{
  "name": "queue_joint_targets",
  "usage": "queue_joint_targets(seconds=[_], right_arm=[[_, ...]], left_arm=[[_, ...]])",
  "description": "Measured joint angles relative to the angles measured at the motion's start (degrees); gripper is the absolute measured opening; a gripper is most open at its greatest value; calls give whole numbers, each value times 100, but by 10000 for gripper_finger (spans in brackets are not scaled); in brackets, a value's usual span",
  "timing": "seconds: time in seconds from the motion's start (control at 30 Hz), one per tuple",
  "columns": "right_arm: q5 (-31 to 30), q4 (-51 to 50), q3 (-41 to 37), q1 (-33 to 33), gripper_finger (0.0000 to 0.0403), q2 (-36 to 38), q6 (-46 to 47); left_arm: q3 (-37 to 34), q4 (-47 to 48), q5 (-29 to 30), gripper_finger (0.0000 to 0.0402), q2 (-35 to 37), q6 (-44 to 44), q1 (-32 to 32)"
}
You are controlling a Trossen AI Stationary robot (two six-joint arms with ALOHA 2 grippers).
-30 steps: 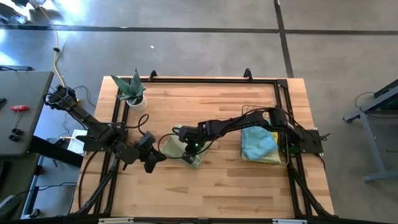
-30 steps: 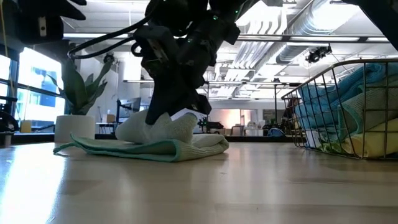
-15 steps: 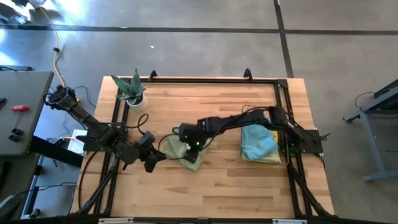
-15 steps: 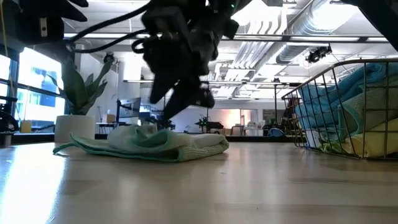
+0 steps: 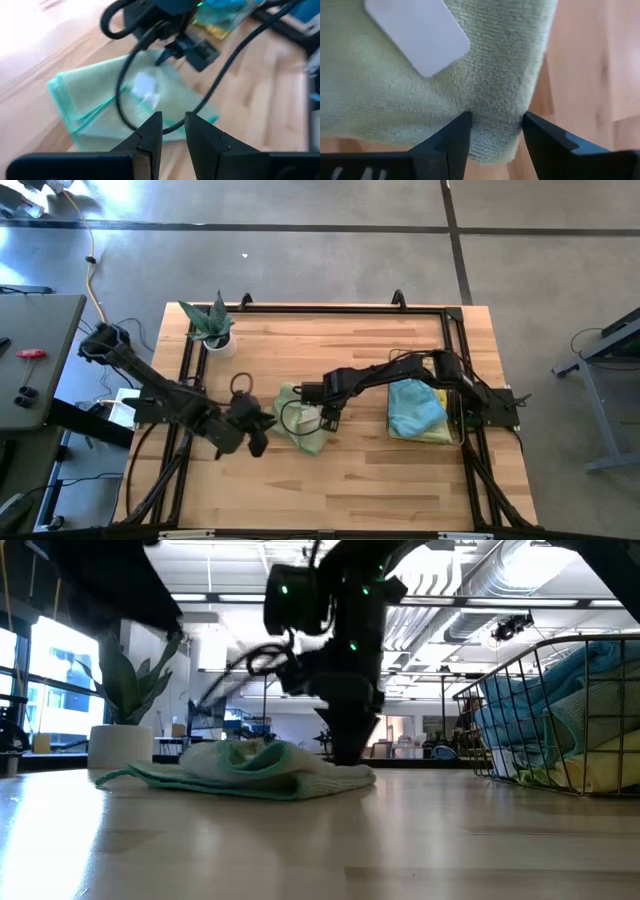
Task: Fold microfiber towels
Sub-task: Fold the green microfiber cloth
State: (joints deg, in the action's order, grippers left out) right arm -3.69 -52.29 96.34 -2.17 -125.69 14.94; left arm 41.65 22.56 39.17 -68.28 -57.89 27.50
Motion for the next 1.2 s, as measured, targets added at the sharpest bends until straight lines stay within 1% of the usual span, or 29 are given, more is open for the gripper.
queue_joint_targets(seconds=[0.13,0.27,0.37,0.47,0.6,0.7,0.8,0.9,1.0,1.1,1.2], right_arm=[[62,177,-279,4,172,24,-30],[125,393,-364,-6,172,39,-319],[421,701,-368,2,172,22,-392],[594,842,-374,71,172,13,-372],[846,1023,-378,210,172,7,-293],[1149,1089,-379,300,172,1,-225],[1165,1111,-381,341,172,0,-154],[1150,1129,-381,341,172,-2,-148],[1162,1128,-381,341,172,-2,-148],[1286,1160,-381,342,172,-7,-146],[1371,1169,-381,349,172,-9,-148]], left_arm=[[0,-207,-122,74,-589,35,-144],[1,-657,-197,74,-1153,222,-172],[0,-1138,-473,74,-1488,302,-163],[0,-1721,-690,74,-1757,587,-118],[2,-2494,-710,74,-2140,1023,-212],[2,-2852,-706,74,-2476,1097,-321],[2,-3045,-820,74,-2829,1099,-408],[2,-3009,-908,74,-3112,946,-487],[7,-2605,-1087,74,-3225,635,-511],[21,-1979,-1256,74,-3148,23,-441],[2,-1588,-1291,74,-2937,-166,-239]])
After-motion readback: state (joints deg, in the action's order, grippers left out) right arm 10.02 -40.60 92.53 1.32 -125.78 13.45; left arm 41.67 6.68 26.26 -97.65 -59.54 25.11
